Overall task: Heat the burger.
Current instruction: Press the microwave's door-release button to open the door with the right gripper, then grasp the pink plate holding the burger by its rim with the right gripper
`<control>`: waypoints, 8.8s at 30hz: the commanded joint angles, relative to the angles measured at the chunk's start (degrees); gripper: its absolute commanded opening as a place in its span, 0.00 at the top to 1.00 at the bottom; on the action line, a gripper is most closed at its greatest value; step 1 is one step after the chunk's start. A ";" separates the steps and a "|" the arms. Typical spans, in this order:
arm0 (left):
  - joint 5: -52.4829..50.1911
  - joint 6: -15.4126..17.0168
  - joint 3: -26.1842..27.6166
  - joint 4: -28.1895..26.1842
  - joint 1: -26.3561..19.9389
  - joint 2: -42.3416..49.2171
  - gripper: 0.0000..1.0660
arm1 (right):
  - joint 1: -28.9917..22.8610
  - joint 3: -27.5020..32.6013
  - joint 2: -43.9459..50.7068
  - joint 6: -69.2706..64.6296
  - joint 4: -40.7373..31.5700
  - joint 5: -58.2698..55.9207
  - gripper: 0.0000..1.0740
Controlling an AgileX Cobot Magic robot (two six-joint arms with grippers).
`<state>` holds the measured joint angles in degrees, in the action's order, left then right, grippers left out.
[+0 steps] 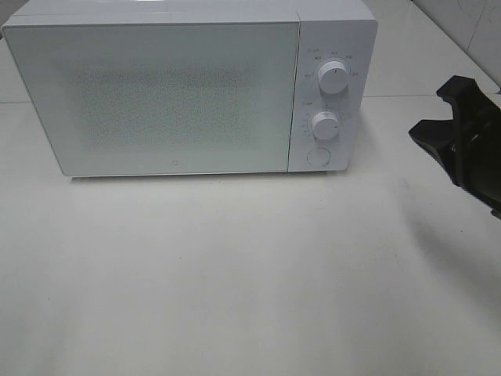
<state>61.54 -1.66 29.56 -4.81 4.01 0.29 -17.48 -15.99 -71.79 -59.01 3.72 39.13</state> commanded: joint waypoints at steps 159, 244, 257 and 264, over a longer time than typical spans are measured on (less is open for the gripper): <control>-0.23 -0.23 0.00 -0.17 -0.23 0.17 0.08 | -10.60 -42.57 -49.79 -15.99 -44.75 38.04 1.00; -0.23 -0.23 0.00 -0.17 -0.23 0.17 0.08 | -16.90 -39.82 -9.97 60.16 1.49 -75.52 0.95; -0.23 -0.23 0.00 -0.17 -0.23 0.17 0.08 | -16.90 -49.10 -9.97 80.56 5.39 -91.10 0.88; -0.23 -0.23 0.00 -0.17 -0.23 0.17 0.08 | -16.90 -50.08 -9.97 91.27 5.44 -92.48 0.49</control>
<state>61.54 -1.66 29.56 -4.81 4.01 0.29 -34.49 -65.60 -82.28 28.02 8.88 -52.60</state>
